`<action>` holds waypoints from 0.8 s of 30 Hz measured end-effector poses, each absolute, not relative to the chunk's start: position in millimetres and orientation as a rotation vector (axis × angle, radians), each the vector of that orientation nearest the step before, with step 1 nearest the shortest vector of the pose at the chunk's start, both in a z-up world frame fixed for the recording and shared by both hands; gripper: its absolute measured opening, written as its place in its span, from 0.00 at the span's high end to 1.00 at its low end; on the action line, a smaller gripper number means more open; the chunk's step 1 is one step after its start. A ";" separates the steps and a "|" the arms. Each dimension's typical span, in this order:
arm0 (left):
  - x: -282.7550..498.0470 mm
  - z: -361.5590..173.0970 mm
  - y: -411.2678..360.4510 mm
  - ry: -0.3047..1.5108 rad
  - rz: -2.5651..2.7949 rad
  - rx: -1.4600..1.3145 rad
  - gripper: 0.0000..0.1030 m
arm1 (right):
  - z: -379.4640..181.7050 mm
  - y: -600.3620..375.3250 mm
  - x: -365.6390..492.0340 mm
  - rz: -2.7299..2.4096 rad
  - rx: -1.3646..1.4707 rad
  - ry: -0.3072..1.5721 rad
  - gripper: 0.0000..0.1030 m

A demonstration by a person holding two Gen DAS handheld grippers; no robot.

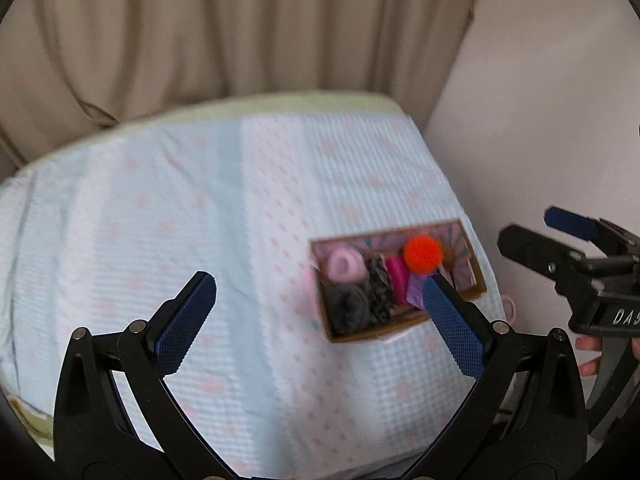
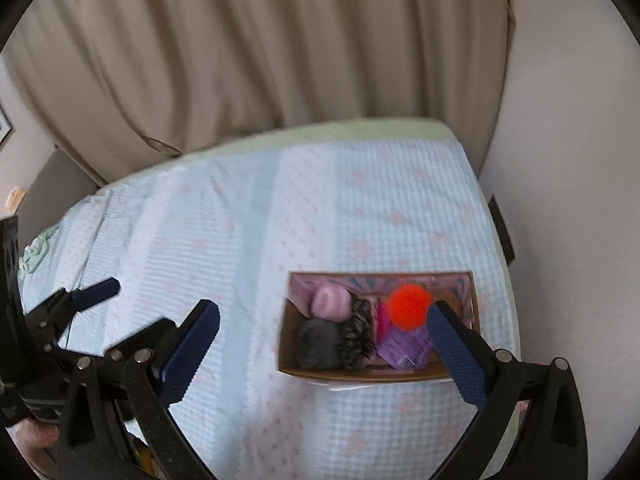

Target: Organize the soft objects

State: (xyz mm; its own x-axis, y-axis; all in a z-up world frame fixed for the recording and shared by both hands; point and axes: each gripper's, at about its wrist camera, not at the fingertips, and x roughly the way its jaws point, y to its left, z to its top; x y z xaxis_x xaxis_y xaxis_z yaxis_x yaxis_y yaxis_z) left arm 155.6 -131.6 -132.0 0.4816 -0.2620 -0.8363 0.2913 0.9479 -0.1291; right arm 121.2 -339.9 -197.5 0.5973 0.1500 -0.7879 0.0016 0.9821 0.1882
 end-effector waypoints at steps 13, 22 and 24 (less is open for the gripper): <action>82.5 -14.7 -26.1 0.654 -0.206 0.008 0.00 | -112.6 -275.1 59.3 0.019 0.070 0.693 0.00; 53.5 -11.1 -9.9 0.589 -0.179 0.017 0.00 | -111.0 -262.3 32.3 -0.028 0.065 0.655 0.00; 50.3 -12.1 -4.2 0.584 -0.175 -0.008 0.00 | -111.0 -260.3 27.5 -0.037 0.060 0.644 0.00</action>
